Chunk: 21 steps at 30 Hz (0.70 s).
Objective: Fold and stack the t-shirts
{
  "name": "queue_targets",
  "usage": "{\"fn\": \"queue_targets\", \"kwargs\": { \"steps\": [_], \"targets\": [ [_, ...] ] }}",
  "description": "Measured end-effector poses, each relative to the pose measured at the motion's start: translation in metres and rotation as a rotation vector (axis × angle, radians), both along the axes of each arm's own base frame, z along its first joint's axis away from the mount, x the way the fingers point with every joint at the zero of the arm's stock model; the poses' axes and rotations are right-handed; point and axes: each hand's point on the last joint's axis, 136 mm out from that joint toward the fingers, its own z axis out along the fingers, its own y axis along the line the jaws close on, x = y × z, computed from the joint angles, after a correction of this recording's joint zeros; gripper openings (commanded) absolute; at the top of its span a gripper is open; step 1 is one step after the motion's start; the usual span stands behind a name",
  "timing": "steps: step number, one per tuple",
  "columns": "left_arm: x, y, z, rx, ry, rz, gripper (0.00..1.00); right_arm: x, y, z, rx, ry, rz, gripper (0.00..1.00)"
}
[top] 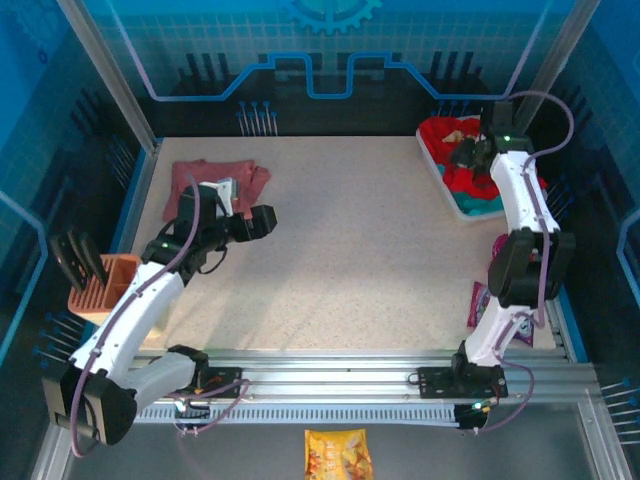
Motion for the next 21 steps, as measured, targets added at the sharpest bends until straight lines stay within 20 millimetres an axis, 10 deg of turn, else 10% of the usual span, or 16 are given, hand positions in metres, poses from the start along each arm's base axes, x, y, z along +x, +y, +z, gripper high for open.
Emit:
{"fn": "queue_targets", "kwargs": {
  "steps": [5,11,16,21],
  "targets": [
    [0.003,-0.001,-0.008,0.006,0.025,-0.001,0.99,-0.014,0.082,0.138,-0.051,-0.307,0.248,0.00],
    [0.010,-0.003,0.000,0.002,0.012,-0.001,0.99,-0.074,0.199,0.250,0.025,-0.590,0.655,0.00],
    [0.013,-0.003,0.008,-0.002,-0.008,-0.001,0.99,-0.109,0.241,0.300,0.154,-0.713,0.836,0.00],
    [0.018,-0.004,0.007,0.000,0.000,-0.001,0.99,-0.129,0.274,0.295,0.318,-0.679,0.953,0.00]
  ]
}}
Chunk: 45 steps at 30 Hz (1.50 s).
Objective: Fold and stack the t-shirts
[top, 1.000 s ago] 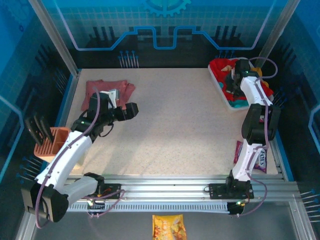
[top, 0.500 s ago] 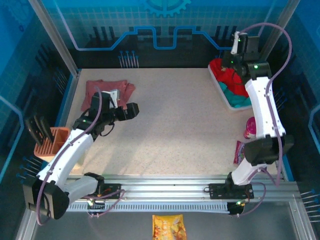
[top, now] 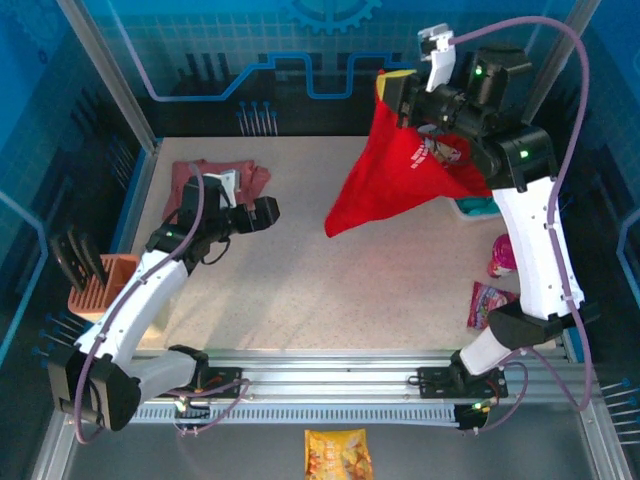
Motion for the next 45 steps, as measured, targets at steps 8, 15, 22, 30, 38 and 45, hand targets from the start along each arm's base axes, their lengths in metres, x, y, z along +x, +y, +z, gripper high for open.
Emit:
{"fn": "queue_targets", "kwargs": {
  "steps": [8,15,22,30,38,45],
  "targets": [
    [0.005,-0.001,-0.008,0.007,0.029,0.000,0.99,-0.011,0.058,-0.115,-0.049,0.348,0.176,0.00],
    [0.018,-0.001,0.001,0.008,0.027,0.004,0.99,-0.080,0.111,-0.199,-0.186,0.550,0.357,0.09],
    [0.031,-0.007,-0.007,0.000,0.065,-0.012,0.99,-0.098,0.086,-0.264,-0.321,0.690,0.282,1.00],
    [0.029,-0.009,-0.010,-0.007,0.077,-0.023,0.99,0.001,-0.043,-0.255,-0.233,0.649,-0.256,1.00],
    [0.017,-0.006,-0.011,-0.010,0.072,-0.021,0.99,0.091,-0.127,-0.361,-0.408,0.746,-0.671,1.00],
    [0.012,-0.005,-0.012,-0.011,0.073,-0.021,0.99,0.137,-0.170,-0.401,-0.523,0.749,-0.860,0.87]
  ]
}}
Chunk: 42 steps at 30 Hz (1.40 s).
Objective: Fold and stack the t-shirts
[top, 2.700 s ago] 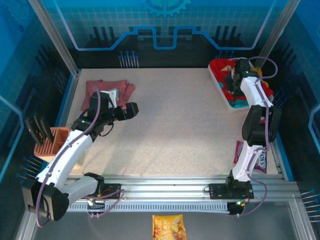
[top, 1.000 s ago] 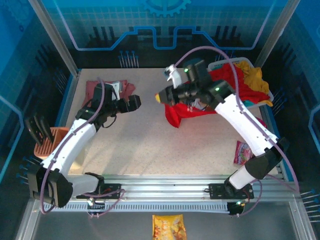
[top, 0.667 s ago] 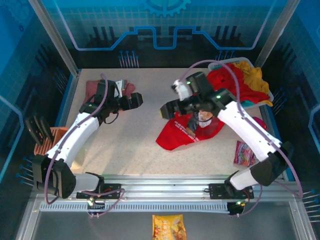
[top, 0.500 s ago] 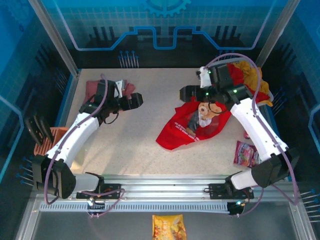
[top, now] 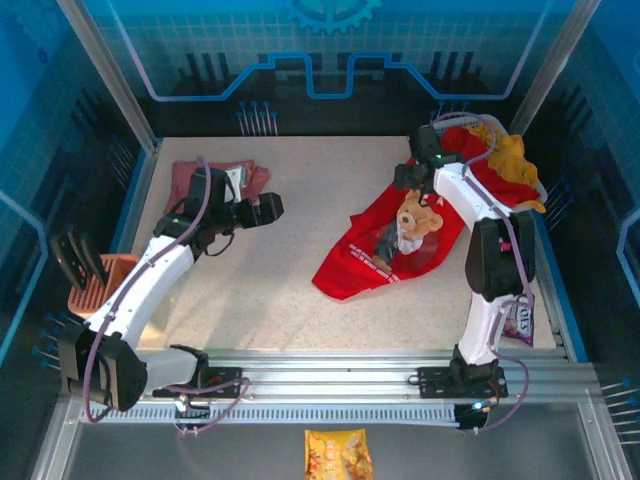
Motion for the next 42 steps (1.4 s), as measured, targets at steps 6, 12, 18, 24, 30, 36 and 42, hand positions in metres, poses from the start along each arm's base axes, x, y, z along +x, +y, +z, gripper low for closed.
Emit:
{"fn": "queue_targets", "kwargs": {
  "steps": [6,12,18,24,30,36,42],
  "targets": [
    [-0.002,0.000,-0.005,0.003,0.012,-0.001,0.99,0.030,-0.007,0.012,-0.060,-0.069,-0.024,0.70],
    [-0.002,0.000,-0.007,0.004,0.016,-0.001,0.99,0.038,-0.014,-0.002,-0.115,-0.051,-0.037,0.51],
    [-0.003,0.000,-0.009,0.004,0.019,-0.001,0.99,0.042,-0.019,0.002,-0.174,-0.065,-0.023,0.00],
    [-0.003,0.000,-0.009,0.005,0.019,-0.001,0.99,0.048,0.007,0.036,-0.243,-0.145,0.115,0.00],
    [-0.001,0.002,0.005,0.015,0.000,-0.007,0.99,0.016,0.109,0.124,-0.129,-0.335,0.460,0.00],
    [0.015,0.029,0.053,0.031,-0.063,0.068,0.99,-0.050,0.225,0.208,0.135,-0.490,0.855,0.00],
    [0.018,0.073,0.064,0.073,-0.053,0.178,0.99,-0.118,0.335,0.234,0.493,-0.424,1.234,0.01]
  ]
}}
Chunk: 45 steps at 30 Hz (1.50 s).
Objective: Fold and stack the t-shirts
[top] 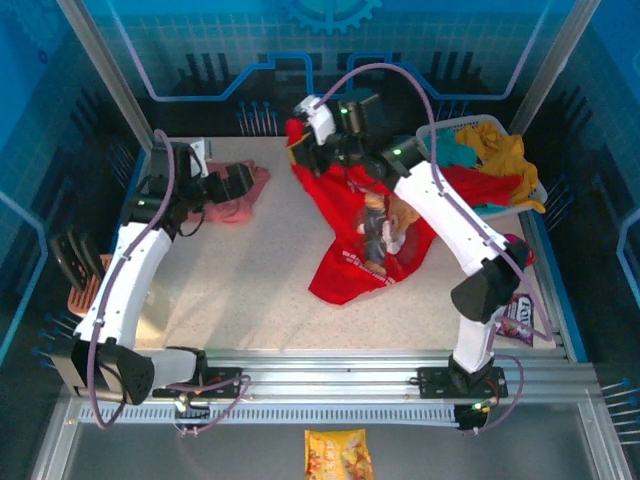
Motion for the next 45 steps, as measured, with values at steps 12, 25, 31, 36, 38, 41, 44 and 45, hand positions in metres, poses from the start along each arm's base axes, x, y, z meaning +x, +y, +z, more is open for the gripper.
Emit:
{"fn": "queue_targets", "kwargs": {
  "steps": [12,25,31,36,38,41,44,45],
  "targets": [
    [-0.009,0.022,-0.013,0.018,0.070,0.041,0.99,-0.058,0.051,-0.080,-0.059,0.376,0.262,0.91],
    [-0.004,-0.037,-0.072,-0.033,0.214,-0.123,0.89,-0.066,-0.137,-0.147,-0.326,0.459,-0.454,0.99],
    [-0.033,-0.028,-0.144,-0.007,0.406,-0.068,0.89,-0.130,-0.187,-0.200,-0.338,0.587,-0.617,0.94],
    [-0.018,-0.049,-0.164,0.012,0.418,-0.120,0.79,-0.176,-0.197,-0.253,-0.371,0.711,-0.666,0.87],
    [-0.003,-0.063,-0.170,0.025,0.410,-0.162,0.65,-0.190,-0.195,-0.270,-0.393,0.750,-0.673,0.85],
    [0.027,-0.084,-0.176,0.050,0.376,-0.222,0.61,-0.202,-0.188,-0.285,-0.386,0.792,-0.685,0.81],
    [0.044,-0.098,-0.186,0.072,0.343,-0.263,0.60,-0.204,-0.181,-0.301,-0.326,0.842,-0.713,0.74],
    [0.047,-0.100,-0.190,0.084,0.338,-0.273,0.58,-0.204,-0.181,-0.309,-0.316,0.861,-0.727,0.73]
  ]
}}
